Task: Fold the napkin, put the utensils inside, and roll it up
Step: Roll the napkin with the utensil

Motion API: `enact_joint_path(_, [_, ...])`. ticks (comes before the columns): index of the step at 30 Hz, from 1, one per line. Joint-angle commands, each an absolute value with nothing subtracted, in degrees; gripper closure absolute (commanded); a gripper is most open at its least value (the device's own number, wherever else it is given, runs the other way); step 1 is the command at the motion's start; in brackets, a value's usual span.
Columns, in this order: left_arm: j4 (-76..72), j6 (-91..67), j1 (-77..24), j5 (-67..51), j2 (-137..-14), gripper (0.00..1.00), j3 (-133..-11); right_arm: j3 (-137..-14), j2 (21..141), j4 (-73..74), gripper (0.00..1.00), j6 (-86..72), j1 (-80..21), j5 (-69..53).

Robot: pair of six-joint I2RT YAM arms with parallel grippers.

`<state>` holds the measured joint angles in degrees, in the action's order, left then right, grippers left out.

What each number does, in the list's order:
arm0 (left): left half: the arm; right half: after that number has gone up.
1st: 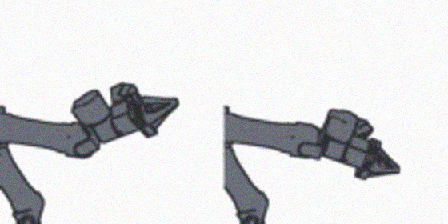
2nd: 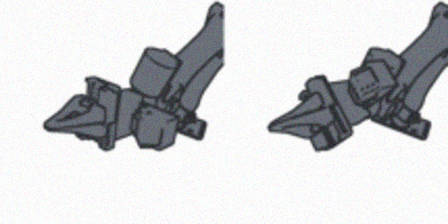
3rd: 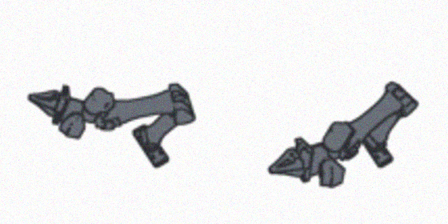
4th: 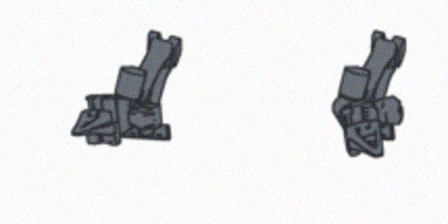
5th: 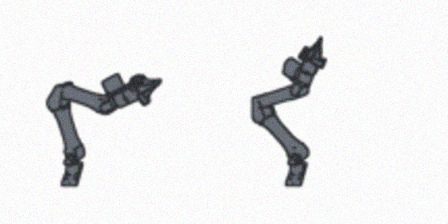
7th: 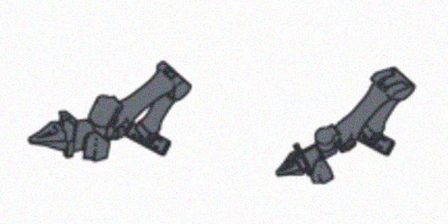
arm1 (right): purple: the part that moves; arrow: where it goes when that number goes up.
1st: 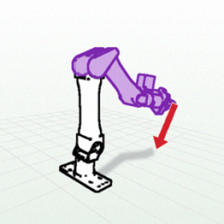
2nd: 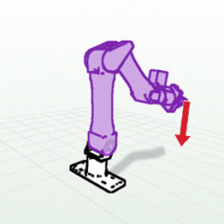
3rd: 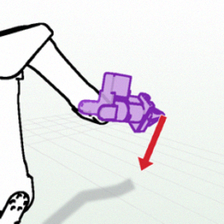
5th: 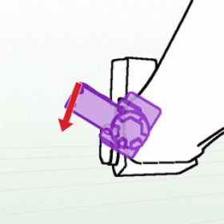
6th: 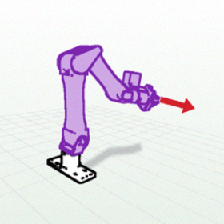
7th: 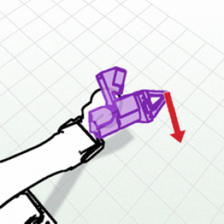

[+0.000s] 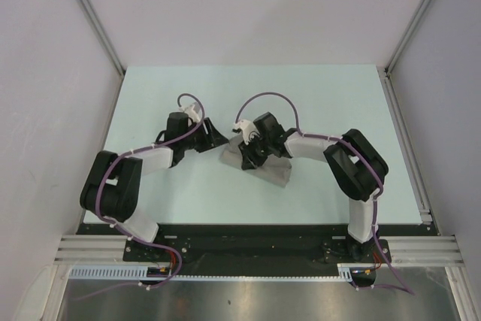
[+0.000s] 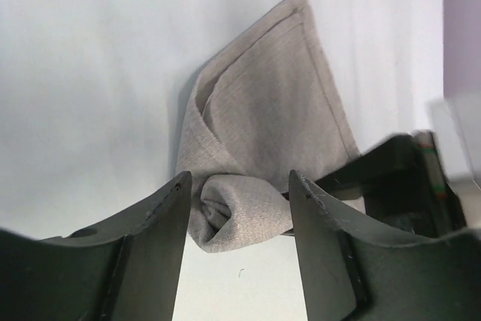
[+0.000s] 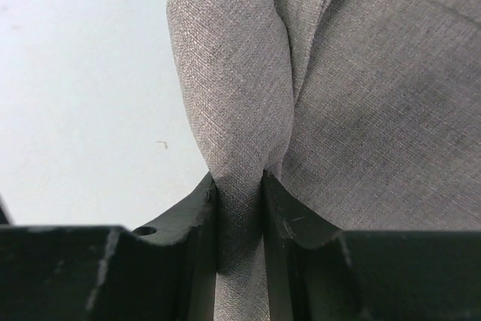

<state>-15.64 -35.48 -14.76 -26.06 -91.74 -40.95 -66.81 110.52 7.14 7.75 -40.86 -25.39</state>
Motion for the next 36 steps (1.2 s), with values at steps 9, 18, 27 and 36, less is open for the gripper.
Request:
enact_joint_path(9, [-24.1,-33.6,-14.8,-29.8,-89.8,0.42,-35.2,-72.5,122.5,15.0,0.83,1.1,-33.5,-54.7])
enact_joint_path(18, [-26.5,-33.3,-15.6,-31.5,-91.8,0.45,-36.0,-75.9,127.9,19.2,0.83,2.3,-32.5,-56.3])
enact_joint_path(27, [-28.1,-33.9,-16.2,-33.5,-94.1,0.59,-36.4,-76.9,129.0,20.3,0.82,2.5,-32.5,-55.3])
enact_joint_path(36, [-22.6,-33.2,-16.3,-29.6,-95.0,1.00,-38.5,-76.7,125.3,18.1,0.55,0.3,-32.0,-50.9])
